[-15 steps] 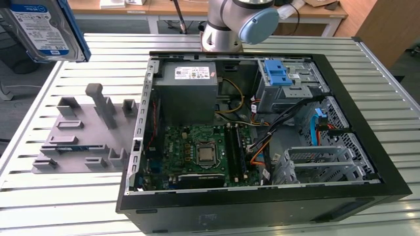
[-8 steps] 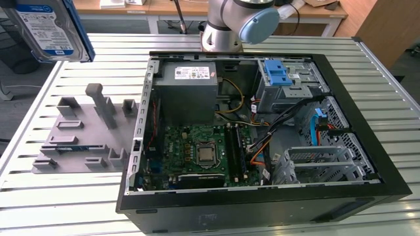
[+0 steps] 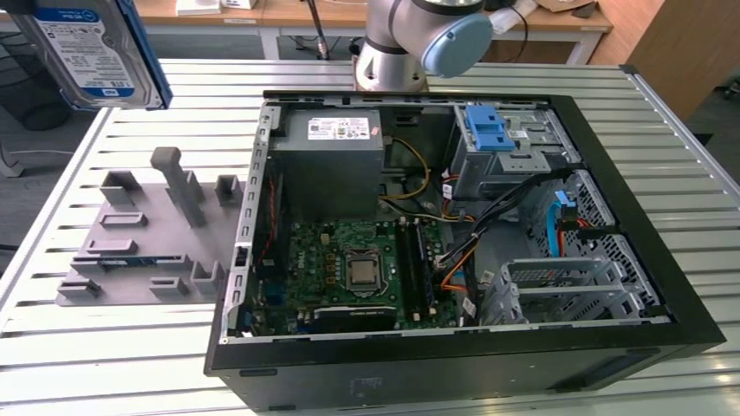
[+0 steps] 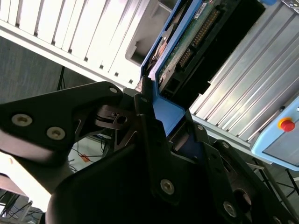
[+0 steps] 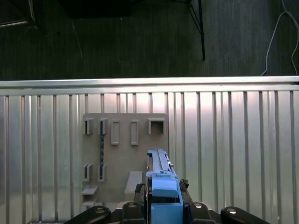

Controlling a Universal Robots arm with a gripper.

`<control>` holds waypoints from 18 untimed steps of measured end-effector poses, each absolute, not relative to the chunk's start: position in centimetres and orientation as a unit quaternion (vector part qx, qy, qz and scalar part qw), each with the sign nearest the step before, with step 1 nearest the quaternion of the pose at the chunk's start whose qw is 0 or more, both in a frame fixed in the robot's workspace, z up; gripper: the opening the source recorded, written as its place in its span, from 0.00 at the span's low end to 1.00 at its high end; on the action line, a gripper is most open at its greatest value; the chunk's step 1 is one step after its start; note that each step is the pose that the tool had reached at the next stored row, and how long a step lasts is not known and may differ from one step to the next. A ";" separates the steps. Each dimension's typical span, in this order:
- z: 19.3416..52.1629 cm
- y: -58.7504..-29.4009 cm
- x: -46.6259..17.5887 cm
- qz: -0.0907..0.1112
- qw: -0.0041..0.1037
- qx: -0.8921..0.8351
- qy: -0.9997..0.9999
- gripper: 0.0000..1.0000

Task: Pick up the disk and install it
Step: 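Pick up the disk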

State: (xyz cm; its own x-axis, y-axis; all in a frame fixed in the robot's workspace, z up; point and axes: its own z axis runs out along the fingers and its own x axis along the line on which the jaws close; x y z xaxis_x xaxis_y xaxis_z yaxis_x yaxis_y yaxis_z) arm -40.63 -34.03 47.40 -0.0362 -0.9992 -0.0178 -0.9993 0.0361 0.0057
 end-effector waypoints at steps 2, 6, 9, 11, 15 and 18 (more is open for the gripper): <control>47.4 -34.0 -40.5 0.008 0.004 -0.694 0.720 0.36; 47.4 -34.0 -40.3 0.008 0.004 -0.694 0.720 0.36; 47.4 -34.0 -40.2 0.008 0.004 -0.694 0.720 0.36; 47.4 -34.0 -40.1 0.008 0.004 -0.694 0.720 0.36; 47.4 -34.0 -39.8 0.008 0.004 -0.694 0.720 0.36; 47.4 -34.0 -39.5 0.008 0.004 -0.694 0.720 0.36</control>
